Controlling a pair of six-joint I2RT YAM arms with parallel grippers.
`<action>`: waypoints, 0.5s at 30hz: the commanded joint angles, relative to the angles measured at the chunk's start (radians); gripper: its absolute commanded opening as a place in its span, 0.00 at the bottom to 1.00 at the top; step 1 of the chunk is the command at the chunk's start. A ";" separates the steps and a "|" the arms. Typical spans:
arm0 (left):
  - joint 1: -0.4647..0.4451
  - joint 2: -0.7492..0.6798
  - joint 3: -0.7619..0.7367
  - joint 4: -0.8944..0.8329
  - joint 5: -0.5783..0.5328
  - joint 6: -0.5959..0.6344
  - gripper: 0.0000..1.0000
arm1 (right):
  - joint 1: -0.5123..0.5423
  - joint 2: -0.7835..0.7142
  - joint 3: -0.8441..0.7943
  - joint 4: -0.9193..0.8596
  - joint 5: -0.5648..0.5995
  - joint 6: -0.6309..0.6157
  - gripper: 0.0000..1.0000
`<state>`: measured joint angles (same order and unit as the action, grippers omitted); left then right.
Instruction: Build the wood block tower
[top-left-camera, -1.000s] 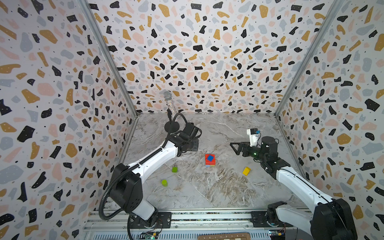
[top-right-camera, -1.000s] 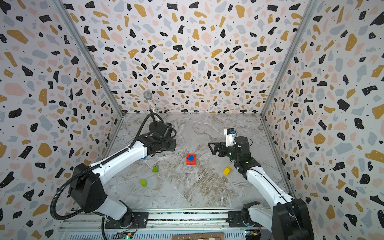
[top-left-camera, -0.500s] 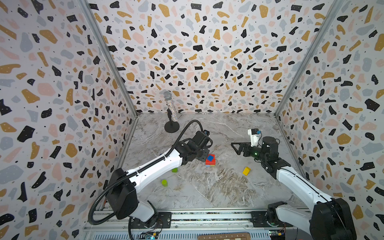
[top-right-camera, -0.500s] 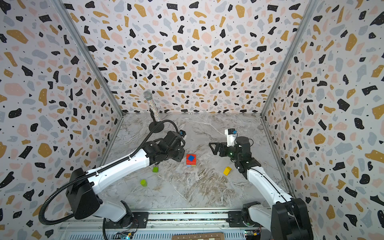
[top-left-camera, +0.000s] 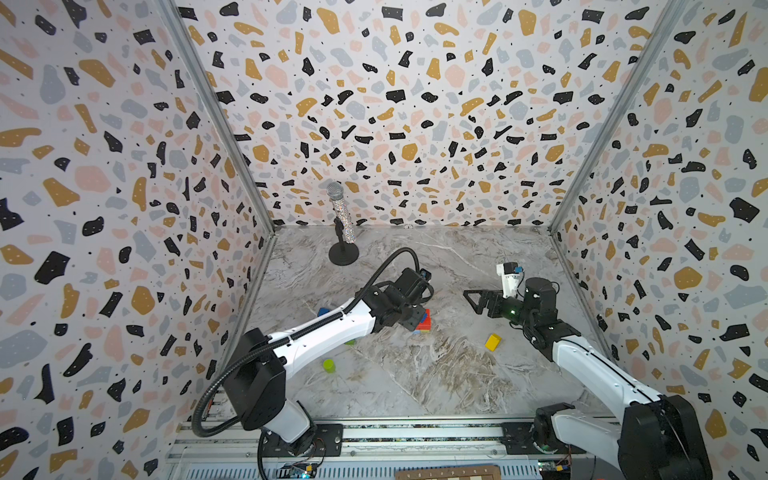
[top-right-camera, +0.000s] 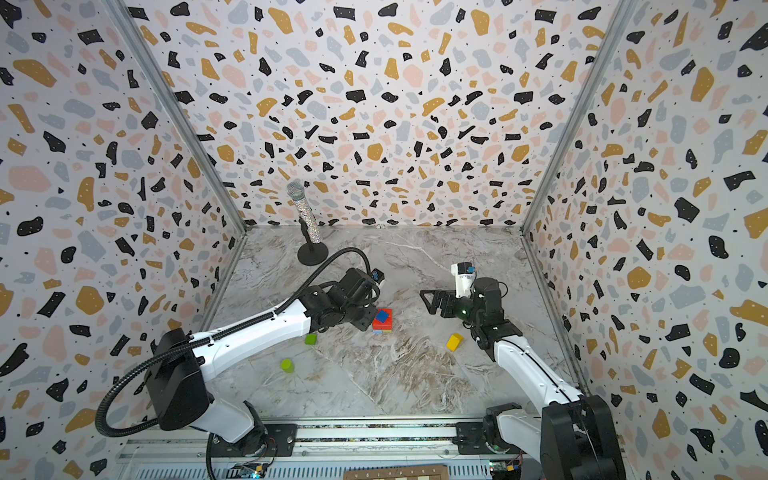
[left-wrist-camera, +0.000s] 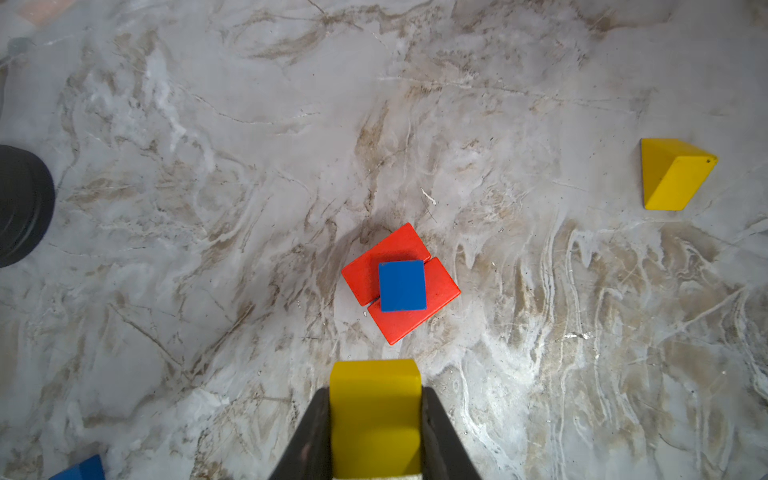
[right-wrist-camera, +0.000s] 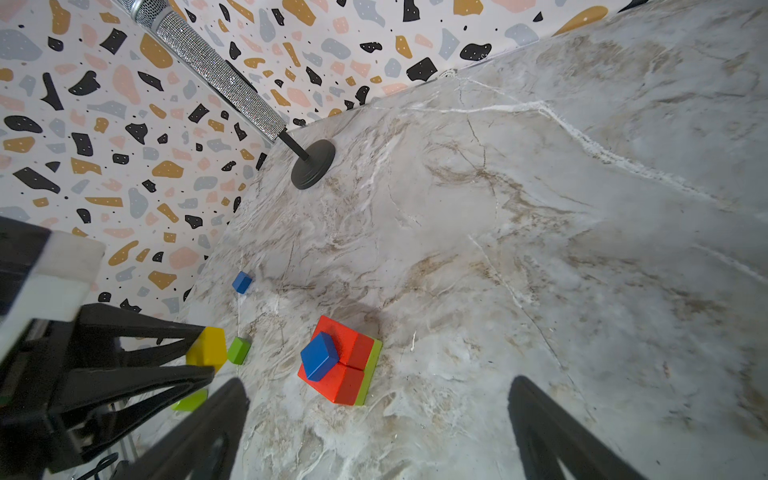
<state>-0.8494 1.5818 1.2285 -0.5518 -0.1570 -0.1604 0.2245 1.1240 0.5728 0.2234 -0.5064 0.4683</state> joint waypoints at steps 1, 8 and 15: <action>-0.012 0.031 0.017 0.022 0.014 0.018 0.28 | -0.004 -0.007 -0.008 0.036 -0.020 0.009 0.99; -0.015 0.106 0.064 0.015 0.018 0.006 0.28 | -0.004 -0.011 -0.021 0.054 -0.031 0.022 0.99; -0.016 0.150 0.082 0.031 0.043 -0.005 0.28 | -0.004 -0.014 -0.036 0.074 -0.040 0.029 0.99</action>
<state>-0.8604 1.7191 1.2739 -0.5377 -0.1329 -0.1604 0.2241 1.1240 0.5373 0.2649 -0.5316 0.4896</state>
